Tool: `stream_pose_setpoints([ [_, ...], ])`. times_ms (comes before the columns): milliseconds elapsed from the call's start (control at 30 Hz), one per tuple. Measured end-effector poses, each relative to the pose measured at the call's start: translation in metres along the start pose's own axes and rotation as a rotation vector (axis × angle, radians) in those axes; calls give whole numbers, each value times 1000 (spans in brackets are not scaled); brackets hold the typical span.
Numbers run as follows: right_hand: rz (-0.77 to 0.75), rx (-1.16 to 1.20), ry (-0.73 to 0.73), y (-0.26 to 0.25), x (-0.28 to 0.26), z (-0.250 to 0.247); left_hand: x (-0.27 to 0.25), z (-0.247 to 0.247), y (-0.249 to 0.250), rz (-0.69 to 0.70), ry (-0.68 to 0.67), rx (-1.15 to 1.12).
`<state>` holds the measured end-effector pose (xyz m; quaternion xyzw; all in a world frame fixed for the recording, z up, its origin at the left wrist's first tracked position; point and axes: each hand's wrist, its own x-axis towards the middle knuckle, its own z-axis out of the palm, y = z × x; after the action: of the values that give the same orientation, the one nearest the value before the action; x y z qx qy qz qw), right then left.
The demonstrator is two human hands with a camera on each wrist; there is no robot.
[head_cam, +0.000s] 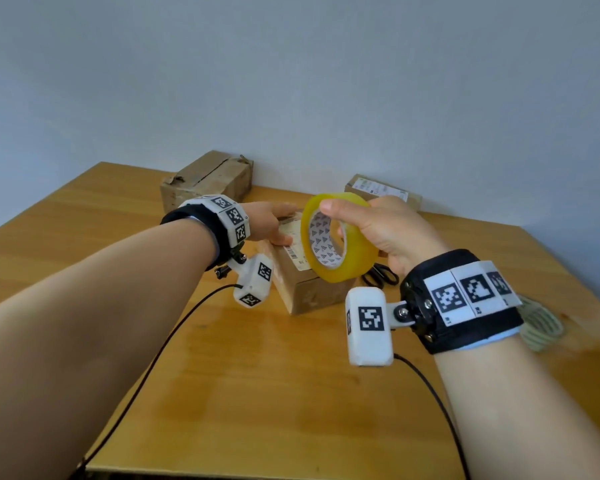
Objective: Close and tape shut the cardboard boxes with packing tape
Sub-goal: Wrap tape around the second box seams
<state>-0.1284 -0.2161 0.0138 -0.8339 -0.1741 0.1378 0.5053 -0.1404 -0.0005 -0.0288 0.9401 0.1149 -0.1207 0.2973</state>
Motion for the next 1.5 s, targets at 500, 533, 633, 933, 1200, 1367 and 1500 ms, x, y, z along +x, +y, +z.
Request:
stream_pose_setpoints([
  [500, 195, -146, -1, 16, -36, -4, -3, 3, 10, -25, -12, 37],
  [533, 198, -165, -14, 19, -38, -3, -4, 3, 11, -23, -17, 34],
  [633, 252, -194, -37, 28, -43, -1, -5, 4, 14, -24, -35, 67],
  [933, 367, -207, -65, 53, -40, 15, -6, 15, 12, 63, -5, 513],
  [1200, 377, -210, -52, 52, -43, 17, -26, 21, 15, 185, 15, 345],
  [1367, 363, -214, -42, 52, -44, 20, -41, 19, 33, 108, -76, 427],
  [1500, 356, -203, -76, 50, -43, 19, -52, 36, 26, 224, -118, 570],
])
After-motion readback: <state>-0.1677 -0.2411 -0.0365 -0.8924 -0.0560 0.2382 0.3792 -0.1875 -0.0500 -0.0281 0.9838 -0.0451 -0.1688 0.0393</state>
